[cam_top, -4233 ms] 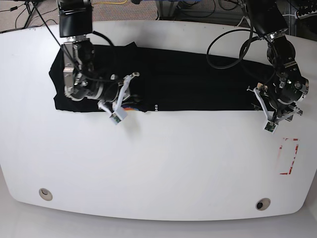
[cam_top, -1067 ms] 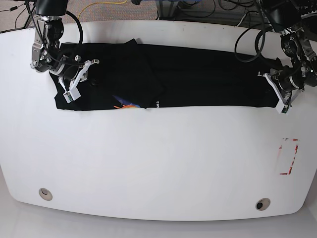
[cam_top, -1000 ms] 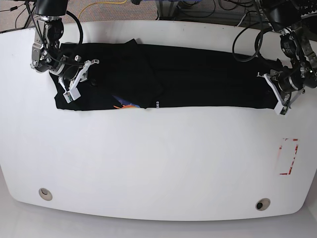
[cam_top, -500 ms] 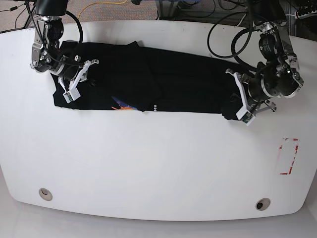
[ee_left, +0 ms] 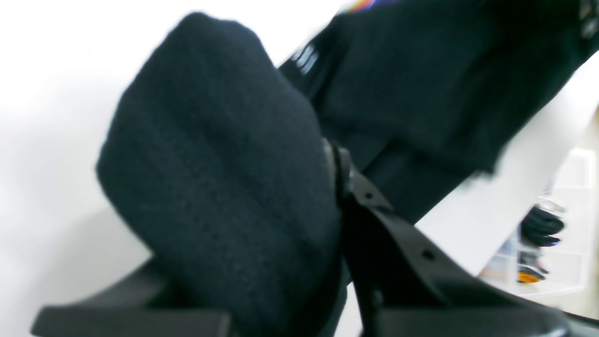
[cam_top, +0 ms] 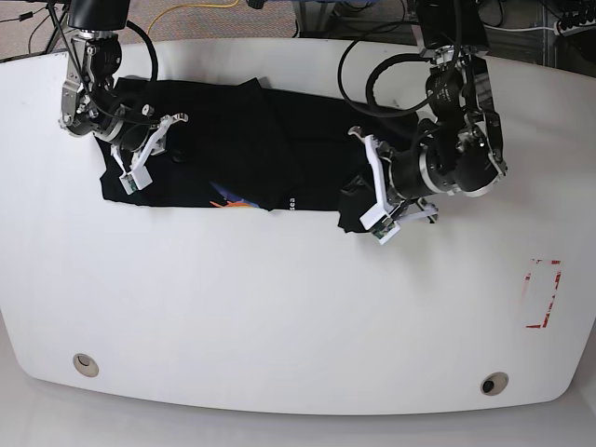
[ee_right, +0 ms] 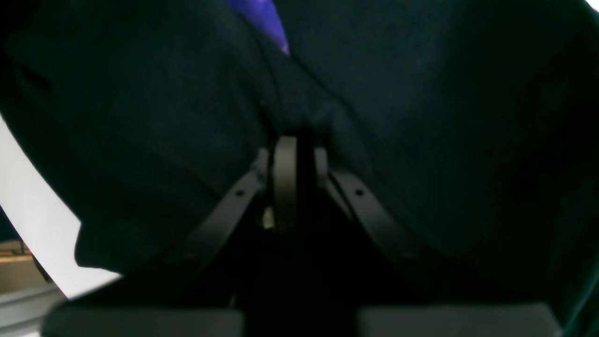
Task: Layout the t-shirt on the table in an organized manner, then fold the t-shirt properly
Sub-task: 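Fold the grasped side with the left gripper toward the right gripper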
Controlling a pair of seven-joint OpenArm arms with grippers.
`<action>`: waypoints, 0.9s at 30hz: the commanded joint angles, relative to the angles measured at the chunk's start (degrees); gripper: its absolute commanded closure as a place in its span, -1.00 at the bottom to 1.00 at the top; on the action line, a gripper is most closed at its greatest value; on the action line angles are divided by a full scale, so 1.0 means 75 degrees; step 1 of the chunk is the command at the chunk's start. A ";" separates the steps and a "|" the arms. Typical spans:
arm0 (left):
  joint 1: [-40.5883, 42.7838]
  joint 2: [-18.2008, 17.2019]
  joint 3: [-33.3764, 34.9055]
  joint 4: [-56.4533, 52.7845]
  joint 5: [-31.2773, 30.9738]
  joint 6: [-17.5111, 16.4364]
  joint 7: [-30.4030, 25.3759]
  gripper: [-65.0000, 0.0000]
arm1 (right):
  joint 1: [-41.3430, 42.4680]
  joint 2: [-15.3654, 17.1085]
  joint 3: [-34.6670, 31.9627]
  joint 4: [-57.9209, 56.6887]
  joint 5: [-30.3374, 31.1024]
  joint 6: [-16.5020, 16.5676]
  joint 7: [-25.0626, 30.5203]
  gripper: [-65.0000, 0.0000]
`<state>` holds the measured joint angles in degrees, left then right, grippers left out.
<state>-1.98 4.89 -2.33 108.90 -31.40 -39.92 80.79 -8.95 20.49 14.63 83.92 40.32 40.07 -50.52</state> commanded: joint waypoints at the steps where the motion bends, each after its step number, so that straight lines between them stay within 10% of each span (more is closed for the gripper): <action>1: -0.0059 0.0327 0.0117 -0.0249 -0.0157 -0.0010 -0.0147 0.91 | 0.0039 0.0075 0.0012 0.0081 -0.0083 -0.0010 -0.0056 0.87; 17: -0.0375 0.0549 0.0140 -0.1656 -0.0168 -0.0010 -0.0370 0.88 | 0.0039 0.0063 0.0001 0.0093 -0.0036 -0.0010 -0.0056 0.87; 27: -0.0621 0.0549 0.0363 -0.1867 -0.0450 -0.0010 -0.0323 0.04 | 0.0051 0.0063 0.0001 0.0093 -0.0036 -0.0010 -0.0056 0.87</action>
<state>-5.69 8.64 -1.08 94.21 -31.83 -39.92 79.29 -8.82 20.29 14.57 83.94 40.36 40.07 -50.52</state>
